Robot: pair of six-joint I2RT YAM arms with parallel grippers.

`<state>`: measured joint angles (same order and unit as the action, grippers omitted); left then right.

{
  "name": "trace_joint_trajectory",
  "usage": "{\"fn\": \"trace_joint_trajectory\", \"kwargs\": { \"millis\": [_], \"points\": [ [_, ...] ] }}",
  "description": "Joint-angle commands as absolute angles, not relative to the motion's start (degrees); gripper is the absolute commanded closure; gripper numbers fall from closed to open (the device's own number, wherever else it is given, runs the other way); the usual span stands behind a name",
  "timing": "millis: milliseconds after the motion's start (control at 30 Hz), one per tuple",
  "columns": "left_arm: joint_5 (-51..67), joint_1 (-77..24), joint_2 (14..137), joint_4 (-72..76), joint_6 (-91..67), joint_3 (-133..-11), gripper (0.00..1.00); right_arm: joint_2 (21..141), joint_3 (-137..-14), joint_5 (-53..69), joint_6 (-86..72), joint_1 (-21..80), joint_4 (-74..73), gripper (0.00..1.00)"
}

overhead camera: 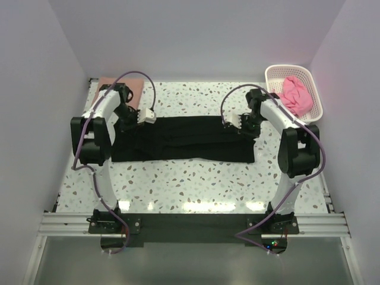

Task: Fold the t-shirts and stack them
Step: Fold the tshirt

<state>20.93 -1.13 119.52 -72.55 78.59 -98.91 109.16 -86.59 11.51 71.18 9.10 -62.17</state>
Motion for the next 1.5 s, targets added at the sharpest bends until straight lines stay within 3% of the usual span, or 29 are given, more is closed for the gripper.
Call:
{"fn": "trace_joint_trajectory", "kwargs": {
  "millis": [0, 100, 167, 200, 267, 300, 367, 567, 667, 767, 1467],
  "points": [
    [20.7, -0.3, 120.9, -73.0, 78.5, -102.0, 0.87, 110.2, -89.3, 11.2, 72.3, 8.8, -63.2, 1.00],
    [20.9, -0.3, 122.0, -72.9, 78.0, -103.0, 0.80, 111.2, -90.7, 11.2, 71.3, 8.9, -63.5, 0.99],
    [21.2, -0.2, 122.5, -72.9, 76.7, -103.6, 0.72, 111.7, -91.7, 10.9, 70.2, 8.9, -64.1, 0.92],
    [21.5, 0.0, 122.7, -72.8, 76.1, -104.4, 0.66, 111.9, -92.2, 10.2, 68.2, 8.8, -64.4, 0.75],
    [23.0, 2.1, 122.7, -72.7, 73.9, -105.4, 0.61, 112.1, -94.3, 10.5, 65.8, 7.7, -65.6, 0.62],
    [23.8, 3.9, 122.8, -73.4, 73.2, -106.9, 0.60, 111.9, -95.2, 11.2, 62.8, 7.0, -67.2, 0.49],
    [27.1, 6.2, 123.0, -75.3, 70.3, -109.2, 0.58, 111.4, -97.8, 13.2, 59.4, 5.0, -69.4, 0.42],
    [33.0, 14.9, 117.7, -75.2, 62.2, -99.3, 0.55, 109.9, -97.0, 21.9, 45.8, 0.2, -79.1, 0.42],
    [36.2, 18.8, 116.1, -73.7, 58.9, -93.7, 0.47, 108.5, -91.7, 24.3, 41.3, -1.8, -77.3, 0.43],
    [38.0, 21.7, 115.2, -70.9, 55.2, -89.7, 0.45, 107.8, -86.7, 24.3, 35.9, -1.8, -74.0, 0.43],
    [35.9, 22.8, 112.5, -63.5, 50.1, -78.4, 0.41, 112.3, -78.4, 20.7, 26.9, -1.8, -62.8, 0.43]
  ]
}}
